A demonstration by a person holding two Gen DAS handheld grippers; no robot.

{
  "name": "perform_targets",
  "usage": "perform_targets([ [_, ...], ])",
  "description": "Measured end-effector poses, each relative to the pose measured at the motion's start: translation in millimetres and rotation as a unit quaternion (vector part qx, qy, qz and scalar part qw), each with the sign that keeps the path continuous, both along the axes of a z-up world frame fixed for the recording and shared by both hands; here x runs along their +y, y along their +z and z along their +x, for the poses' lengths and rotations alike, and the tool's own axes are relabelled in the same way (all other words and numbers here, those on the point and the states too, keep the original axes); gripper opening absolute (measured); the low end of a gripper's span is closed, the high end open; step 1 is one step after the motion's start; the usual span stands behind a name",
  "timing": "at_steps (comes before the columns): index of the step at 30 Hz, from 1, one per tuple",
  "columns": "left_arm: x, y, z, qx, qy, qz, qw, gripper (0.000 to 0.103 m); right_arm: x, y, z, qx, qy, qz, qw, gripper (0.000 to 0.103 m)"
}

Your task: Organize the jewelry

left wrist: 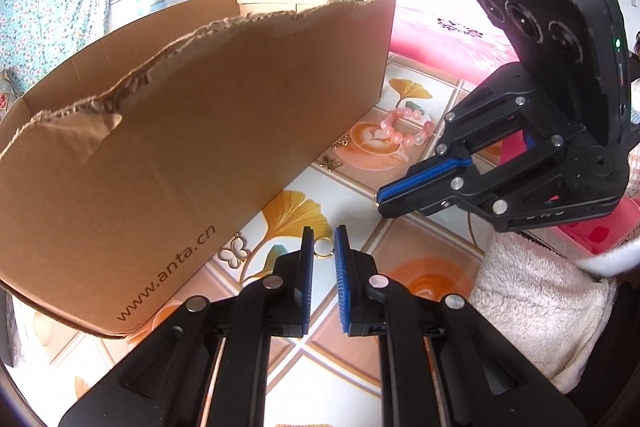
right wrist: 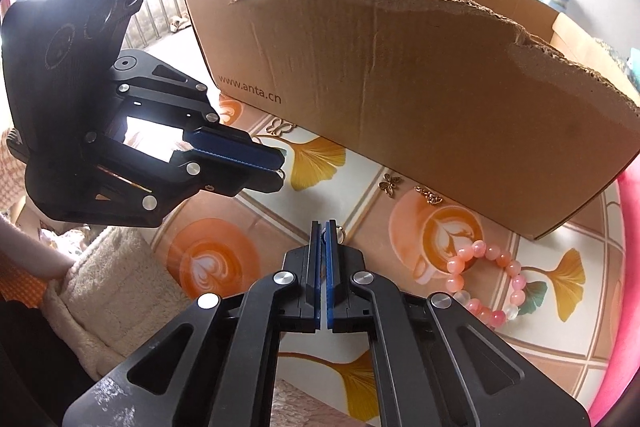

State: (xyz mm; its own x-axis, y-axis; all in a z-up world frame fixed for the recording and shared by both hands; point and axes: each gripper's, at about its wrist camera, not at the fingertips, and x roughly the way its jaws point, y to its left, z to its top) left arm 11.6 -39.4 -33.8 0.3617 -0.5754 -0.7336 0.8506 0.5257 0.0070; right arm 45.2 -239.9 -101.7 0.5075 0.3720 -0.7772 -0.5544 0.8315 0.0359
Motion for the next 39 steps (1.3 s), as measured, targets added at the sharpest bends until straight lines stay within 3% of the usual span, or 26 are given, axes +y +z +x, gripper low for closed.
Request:
perform_targets([
  [7, 0.1, -1.3, 0.6, -0.001, 0.003, 0.002, 1.0, 0.01, -14.9, 3.4, -0.1, 0.0, -0.029, -0.006, 1.0, 0.002],
  [18, -2.5, -3.0, 1.2, -0.002, 0.003, 0.007, 1.0, 0.01, 9.4, -6.1, 1.5, 0.007, -0.002, -0.008, 1.0, 0.004],
  [22, -3.0, -4.0, 1.4, -0.004, -0.001, 0.01, 0.9999, 0.01, 9.1, 0.4, 2.7, -0.005, 0.016, -0.023, 1.0, 0.02],
  [30, -4.4, -4.1, 0.8, -0.006, -0.003, 0.011, 0.9999, 0.01, 21.2, -6.8, 18.0, -0.002, 0.077, -0.052, 0.996, 0.02],
  [33, -5.1, -3.9, 0.3, -0.006, -0.002, 0.012, 0.9999, 0.01, 26.8, -11.2, 15.1, 0.007, 0.093, -0.046, 0.995, 0.012],
  [39, -6.1, -3.8, 0.4, -0.008, -0.001, 0.012, 0.9999, 0.01, 24.9, -12.6, 18.7, 0.003, 0.089, -0.046, 0.995, 0.01],
])
